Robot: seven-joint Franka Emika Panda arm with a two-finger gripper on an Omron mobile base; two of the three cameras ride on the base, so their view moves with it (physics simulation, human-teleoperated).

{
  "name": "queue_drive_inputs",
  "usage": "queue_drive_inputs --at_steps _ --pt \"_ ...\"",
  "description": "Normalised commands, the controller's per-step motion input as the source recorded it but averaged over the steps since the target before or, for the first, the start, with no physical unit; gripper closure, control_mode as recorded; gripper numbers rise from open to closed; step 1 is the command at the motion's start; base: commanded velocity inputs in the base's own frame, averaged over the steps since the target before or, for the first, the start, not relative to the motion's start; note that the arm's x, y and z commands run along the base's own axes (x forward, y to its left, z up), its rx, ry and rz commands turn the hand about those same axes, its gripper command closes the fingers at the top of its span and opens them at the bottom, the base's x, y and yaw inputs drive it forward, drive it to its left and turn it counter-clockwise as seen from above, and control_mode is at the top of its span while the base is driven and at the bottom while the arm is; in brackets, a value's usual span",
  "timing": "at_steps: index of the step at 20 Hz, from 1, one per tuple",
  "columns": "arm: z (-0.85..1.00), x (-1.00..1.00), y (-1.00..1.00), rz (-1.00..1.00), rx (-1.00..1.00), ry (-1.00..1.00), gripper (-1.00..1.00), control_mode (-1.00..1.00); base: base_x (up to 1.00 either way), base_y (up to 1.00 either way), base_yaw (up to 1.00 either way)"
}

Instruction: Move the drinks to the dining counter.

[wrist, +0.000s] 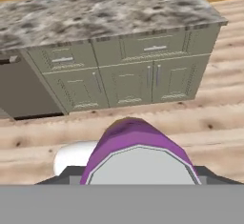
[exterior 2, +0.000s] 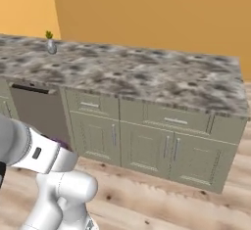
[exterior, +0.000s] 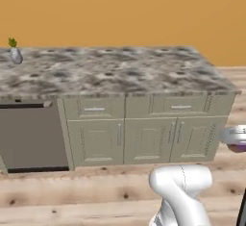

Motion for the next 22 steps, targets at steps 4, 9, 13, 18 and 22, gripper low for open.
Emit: queue_drive_inputs --at_steps 4,9,13,18,22 --pt "0.00 0.00 0.00 0.00 0.00 0.00 1.00 1.00 1.00 0.00 0.42" --pt "0.00 0.00 0.00 0.00 0.00 0.00 1.00 1.00 1.00 0.00 0.13" --pt "0.00 0.00 0.00 0.00 0.00 0.00 1.00 1.00 1.00 0.00 -0.01" --pt "0.00 0.00 0.00 0.00 0.00 0.00 1.00 1.00 1.00 0.11 -0.06" --pt "0.00 0.00 0.00 0.00 0.00 0.00 1.00 1.00 1.00 0.27 -0.11"
